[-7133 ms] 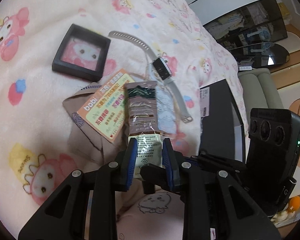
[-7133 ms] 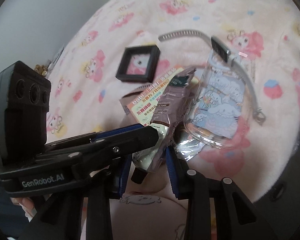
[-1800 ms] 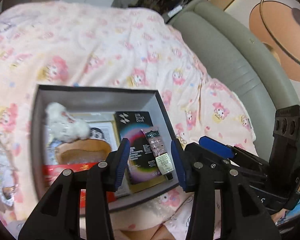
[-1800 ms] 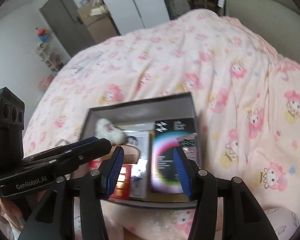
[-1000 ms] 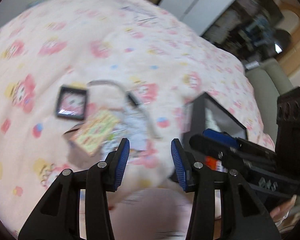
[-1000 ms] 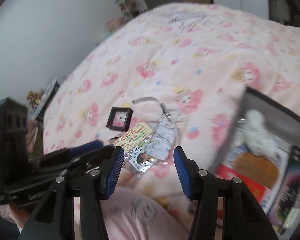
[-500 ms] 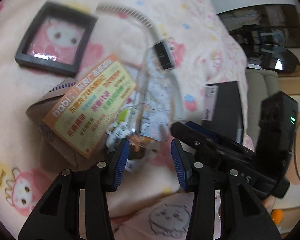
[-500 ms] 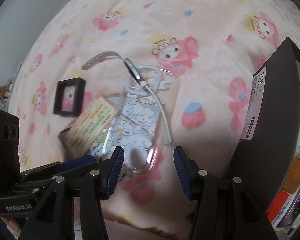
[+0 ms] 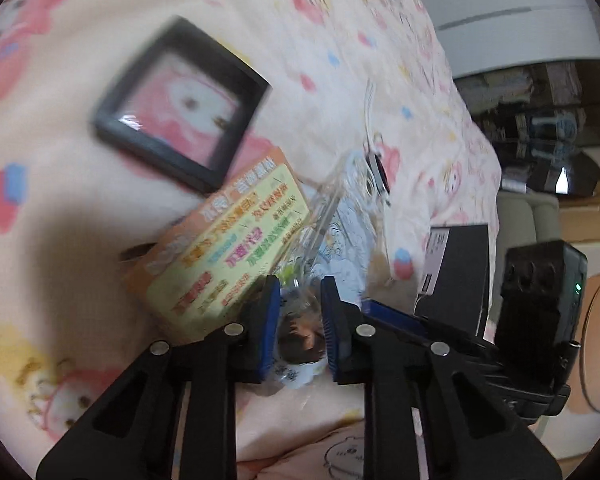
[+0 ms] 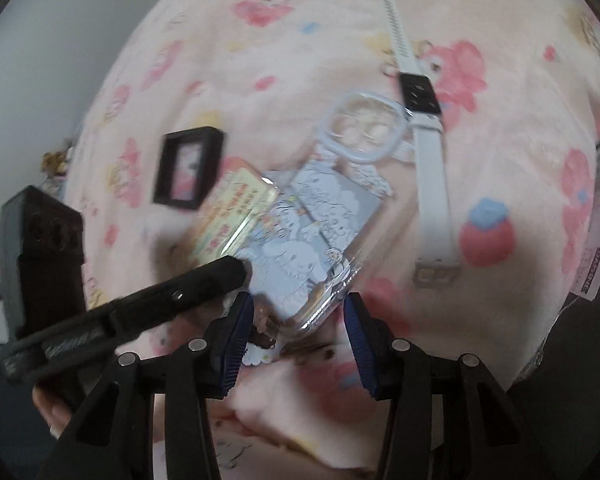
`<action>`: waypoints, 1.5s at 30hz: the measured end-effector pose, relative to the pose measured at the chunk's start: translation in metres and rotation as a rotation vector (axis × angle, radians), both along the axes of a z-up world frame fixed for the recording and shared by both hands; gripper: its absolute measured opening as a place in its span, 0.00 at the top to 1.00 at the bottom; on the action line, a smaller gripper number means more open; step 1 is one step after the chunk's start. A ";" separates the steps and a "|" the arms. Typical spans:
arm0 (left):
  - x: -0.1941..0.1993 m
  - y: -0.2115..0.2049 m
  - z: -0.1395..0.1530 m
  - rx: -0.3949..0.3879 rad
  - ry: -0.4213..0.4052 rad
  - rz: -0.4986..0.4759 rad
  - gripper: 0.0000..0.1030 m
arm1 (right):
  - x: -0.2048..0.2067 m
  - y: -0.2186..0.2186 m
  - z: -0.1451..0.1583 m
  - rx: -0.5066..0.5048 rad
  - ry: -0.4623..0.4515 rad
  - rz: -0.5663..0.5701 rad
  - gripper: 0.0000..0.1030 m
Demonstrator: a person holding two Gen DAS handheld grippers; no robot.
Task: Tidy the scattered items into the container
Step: 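Grasp the clear phone case with the left gripper and lift it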
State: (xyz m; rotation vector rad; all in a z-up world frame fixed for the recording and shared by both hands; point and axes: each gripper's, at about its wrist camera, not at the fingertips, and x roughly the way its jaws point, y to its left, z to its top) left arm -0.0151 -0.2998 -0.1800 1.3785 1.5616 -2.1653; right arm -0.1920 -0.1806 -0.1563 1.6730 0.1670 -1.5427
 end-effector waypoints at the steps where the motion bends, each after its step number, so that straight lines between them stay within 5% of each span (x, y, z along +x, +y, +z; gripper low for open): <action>1: 0.002 0.000 -0.001 0.007 -0.005 -0.003 0.82 | -0.002 0.001 0.007 -0.005 0.022 -0.003 0.58; 4: -0.003 0.002 -0.012 0.076 -0.009 -0.046 0.71 | -0.016 0.007 0.014 0.065 0.146 -0.068 0.57; 8: -0.015 0.006 -0.021 0.122 -0.009 -0.058 0.65 | -0.034 0.005 -0.012 0.120 0.069 -0.130 0.58; 11: -0.025 0.006 -0.020 0.077 -0.023 -0.051 0.79 | -0.034 0.001 -0.005 0.133 0.161 -0.141 0.58; 16: -0.019 -0.001 -0.005 -0.006 -0.026 -0.012 0.84 | -0.046 -0.012 0.019 0.133 0.320 -0.113 0.58; 31: 0.002 -0.020 0.008 -0.139 -0.089 -0.006 0.79 | -0.053 -0.065 -0.019 0.147 0.201 0.044 0.55; 35: 0.013 -0.034 0.013 -0.189 -0.107 0.034 0.69 | -0.031 -0.053 -0.015 0.142 0.124 0.090 0.55; 38: 0.019 -0.040 0.006 -0.166 -0.111 0.042 0.69 | -0.007 -0.045 -0.011 0.126 0.094 0.148 0.55; 41: 0.019 -0.036 -0.004 -0.132 -0.126 0.029 0.69 | 0.003 -0.050 -0.015 0.135 0.157 0.158 0.55; 45: 0.026 -0.025 0.001 -0.149 -0.133 0.042 0.65 | 0.001 -0.054 -0.024 0.123 0.094 0.125 0.56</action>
